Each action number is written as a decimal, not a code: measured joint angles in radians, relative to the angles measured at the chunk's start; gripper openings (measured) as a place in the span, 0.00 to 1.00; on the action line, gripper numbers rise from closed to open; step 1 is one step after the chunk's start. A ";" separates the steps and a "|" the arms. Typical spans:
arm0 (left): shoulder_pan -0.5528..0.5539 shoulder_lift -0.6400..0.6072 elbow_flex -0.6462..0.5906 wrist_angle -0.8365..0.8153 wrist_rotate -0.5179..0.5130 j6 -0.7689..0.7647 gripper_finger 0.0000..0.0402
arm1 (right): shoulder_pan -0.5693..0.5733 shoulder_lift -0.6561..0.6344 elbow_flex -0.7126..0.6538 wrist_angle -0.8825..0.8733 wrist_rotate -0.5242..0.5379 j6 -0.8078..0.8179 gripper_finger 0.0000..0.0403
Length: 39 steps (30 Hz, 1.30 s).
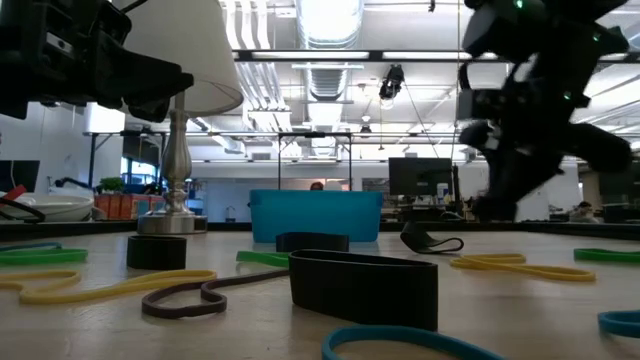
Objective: Pick and place rubber bands into bin
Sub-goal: Put the black rubber band into the blue bin
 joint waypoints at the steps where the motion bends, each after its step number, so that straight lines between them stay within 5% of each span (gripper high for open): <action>1: 0.000 0.000 0.000 0.000 0.000 0.000 0.26 | 0.000 -0.002 0.014 0.002 0.019 -0.012 0.02; 9: 0.000 0.006 0.001 0.010 0.000 0.000 0.26 | -0.009 -0.005 0.109 0.279 0.165 -0.250 0.02; 18: 0.000 0.031 0.002 0.041 0.000 0.000 0.26 | -0.103 0.018 0.114 0.688 0.167 -0.508 0.02; 30: 0.000 0.052 0.004 0.054 0.000 0.000 0.26 | -0.266 0.229 0.125 0.858 0.163 -0.456 0.02; 39: 0.000 0.052 0.002 0.052 0.000 0.000 0.26 | -0.298 0.391 0.289 0.713 0.164 -0.426 0.05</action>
